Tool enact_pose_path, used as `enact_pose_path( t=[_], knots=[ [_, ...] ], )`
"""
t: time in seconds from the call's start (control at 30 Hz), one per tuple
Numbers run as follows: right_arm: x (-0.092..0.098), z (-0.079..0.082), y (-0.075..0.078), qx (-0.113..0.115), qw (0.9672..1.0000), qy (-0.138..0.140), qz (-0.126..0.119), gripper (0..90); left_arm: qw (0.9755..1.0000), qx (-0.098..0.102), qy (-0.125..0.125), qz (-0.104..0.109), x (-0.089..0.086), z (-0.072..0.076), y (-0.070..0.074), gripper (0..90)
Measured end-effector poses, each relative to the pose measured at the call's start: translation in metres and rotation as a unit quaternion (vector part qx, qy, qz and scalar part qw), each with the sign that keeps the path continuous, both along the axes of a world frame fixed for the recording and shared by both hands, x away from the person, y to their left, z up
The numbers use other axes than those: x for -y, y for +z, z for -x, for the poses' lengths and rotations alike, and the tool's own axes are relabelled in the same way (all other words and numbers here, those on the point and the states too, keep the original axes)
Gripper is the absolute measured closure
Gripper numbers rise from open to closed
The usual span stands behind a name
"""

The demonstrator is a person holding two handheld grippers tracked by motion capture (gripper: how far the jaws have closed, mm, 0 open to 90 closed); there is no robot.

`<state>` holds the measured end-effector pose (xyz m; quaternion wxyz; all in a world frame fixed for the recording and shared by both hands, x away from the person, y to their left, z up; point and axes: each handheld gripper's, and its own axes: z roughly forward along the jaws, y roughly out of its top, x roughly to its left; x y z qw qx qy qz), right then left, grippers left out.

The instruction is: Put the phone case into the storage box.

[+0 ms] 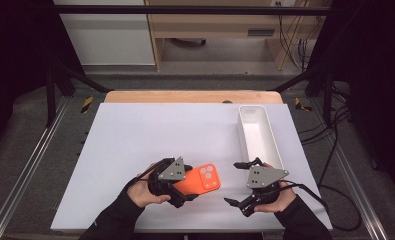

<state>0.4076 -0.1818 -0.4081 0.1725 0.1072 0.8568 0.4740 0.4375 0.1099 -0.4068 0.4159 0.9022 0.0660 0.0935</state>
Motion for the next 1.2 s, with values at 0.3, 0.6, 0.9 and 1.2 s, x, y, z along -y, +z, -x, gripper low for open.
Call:
enact_pose_path(
  t=[0.3, 0.6, 0.9, 1.2],
  knots=[
    [-0.003, 0.001, 0.003, 0.012, 0.9998, 0.010, 0.012, 0.6, 0.9998, 0.012, -0.014, -0.003, 0.004, 0.003, 0.000, 15.4],
    [-0.006, 0.002, 0.007, 0.019, 0.9993, 0.024, 0.023, 0.6, 0.9996, 0.017, -0.023, -0.003, 0.005, 0.005, 0.002, 15.4],
    [-0.009, 0.001, 0.009, 0.022, 0.9988, 0.035, 0.025, 0.6, 0.9992, 0.022, -0.033, 0.003, 0.008, 0.006, 0.005, 15.4],
    [-0.011, 0.000, 0.008, 0.027, 0.9983, 0.045, 0.025, 0.6, 0.9984, 0.036, -0.044, 0.005, 0.011, 0.008, 0.010, 15.4]
  ],
)
